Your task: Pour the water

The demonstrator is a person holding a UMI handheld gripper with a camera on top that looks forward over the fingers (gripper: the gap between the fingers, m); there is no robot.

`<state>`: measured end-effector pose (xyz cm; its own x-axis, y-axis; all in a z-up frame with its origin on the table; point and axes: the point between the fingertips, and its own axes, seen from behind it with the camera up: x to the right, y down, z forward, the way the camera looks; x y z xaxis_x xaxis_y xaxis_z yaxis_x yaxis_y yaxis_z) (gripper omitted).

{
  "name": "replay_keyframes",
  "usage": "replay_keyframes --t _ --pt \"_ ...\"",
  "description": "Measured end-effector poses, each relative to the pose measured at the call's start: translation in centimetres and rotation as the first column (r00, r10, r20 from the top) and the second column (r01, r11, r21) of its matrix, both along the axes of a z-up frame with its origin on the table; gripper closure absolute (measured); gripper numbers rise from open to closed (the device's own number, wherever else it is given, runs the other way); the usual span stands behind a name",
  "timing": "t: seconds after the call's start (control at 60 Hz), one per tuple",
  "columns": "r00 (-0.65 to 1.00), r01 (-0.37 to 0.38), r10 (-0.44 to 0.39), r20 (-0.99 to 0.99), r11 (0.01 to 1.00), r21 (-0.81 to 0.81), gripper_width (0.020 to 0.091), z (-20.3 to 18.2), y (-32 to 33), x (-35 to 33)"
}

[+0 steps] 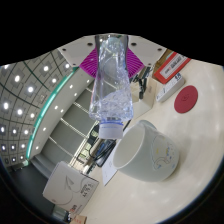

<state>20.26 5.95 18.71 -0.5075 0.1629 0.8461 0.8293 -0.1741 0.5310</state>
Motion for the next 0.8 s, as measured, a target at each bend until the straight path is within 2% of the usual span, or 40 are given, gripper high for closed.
replay_keyframes --t 0.183,0.3,0.4,0.5,0.6,0.7,0.8 --pt "0.993 0.012 -0.013 -0.118 1.0 -0.008 0.0785 0.5 -0.5 -0.4" --pt "0.945 0.032 -0.03 -0.325 0.999 0.001 0.078 2.1 -1.3 -0.3" --pt "0.843 0.057 -0.048 -0.536 0.998 0.0 0.0779 3.7 -1.8 0.0" --pt "0.67 0.075 -0.048 -0.74 0.997 0.004 0.0779 5.3 -2.4 0.3" --pt "0.414 0.065 -0.048 -0.909 0.998 -0.023 0.0779 5.6 -2.8 0.0" --pt "0.131 0.012 -0.057 -0.99 0.998 -0.056 0.0778 4.9 -3.1 -0.5" --pt "-0.095 -0.002 -0.104 -0.99 0.995 -0.105 0.0778 2.1 -3.0 0.2"
